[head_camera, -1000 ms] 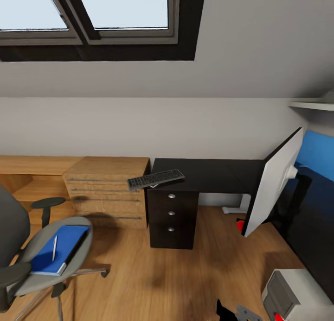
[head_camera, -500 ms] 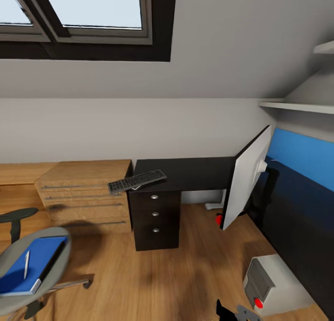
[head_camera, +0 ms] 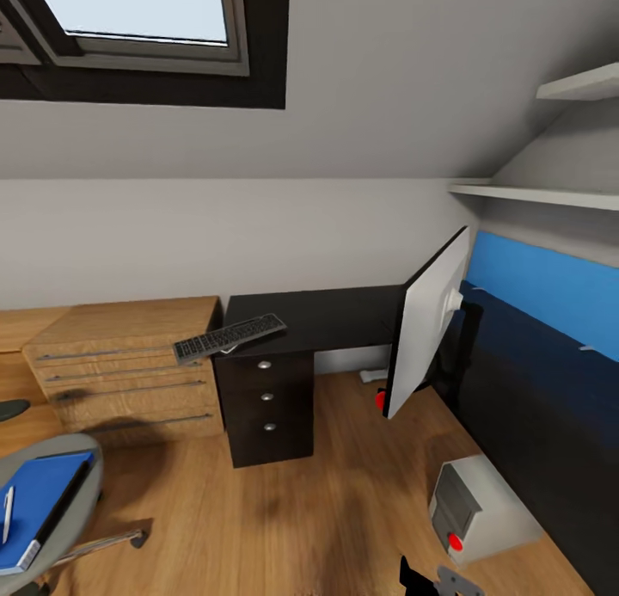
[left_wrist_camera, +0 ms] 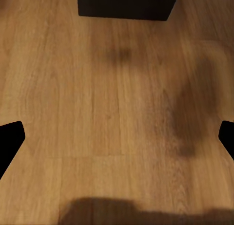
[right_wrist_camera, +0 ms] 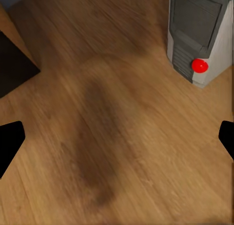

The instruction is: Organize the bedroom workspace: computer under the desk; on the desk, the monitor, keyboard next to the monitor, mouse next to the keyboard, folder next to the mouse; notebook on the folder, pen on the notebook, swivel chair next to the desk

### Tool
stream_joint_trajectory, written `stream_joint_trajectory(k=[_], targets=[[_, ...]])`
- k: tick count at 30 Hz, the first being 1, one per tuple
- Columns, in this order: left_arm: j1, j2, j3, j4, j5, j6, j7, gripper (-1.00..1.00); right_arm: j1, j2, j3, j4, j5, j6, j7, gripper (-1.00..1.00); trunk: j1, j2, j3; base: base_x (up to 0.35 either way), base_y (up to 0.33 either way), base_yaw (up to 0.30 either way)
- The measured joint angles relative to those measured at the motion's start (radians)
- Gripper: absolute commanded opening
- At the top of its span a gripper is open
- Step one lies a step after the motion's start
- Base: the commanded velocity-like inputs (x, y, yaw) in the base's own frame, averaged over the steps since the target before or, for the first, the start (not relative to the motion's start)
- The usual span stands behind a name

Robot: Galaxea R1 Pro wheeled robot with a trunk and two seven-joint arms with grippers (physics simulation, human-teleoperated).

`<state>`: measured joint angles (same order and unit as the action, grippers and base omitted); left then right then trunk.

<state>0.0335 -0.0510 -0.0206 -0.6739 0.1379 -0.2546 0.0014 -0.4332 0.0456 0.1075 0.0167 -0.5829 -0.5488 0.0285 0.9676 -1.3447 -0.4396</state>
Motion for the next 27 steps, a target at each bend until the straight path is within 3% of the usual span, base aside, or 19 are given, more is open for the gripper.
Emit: stream_joint_trajectory(k=[27], targets=[[0.000, 0.001, 0.001, 0.000, 0.000, 0.000, 0.000, 1.00, 0.000, -0.001, -0.003, -0.001, -0.004, 0.000, -0.016, 1.00, 0.000, 0.000, -0.041, 0.000, 0.000, -0.079]])
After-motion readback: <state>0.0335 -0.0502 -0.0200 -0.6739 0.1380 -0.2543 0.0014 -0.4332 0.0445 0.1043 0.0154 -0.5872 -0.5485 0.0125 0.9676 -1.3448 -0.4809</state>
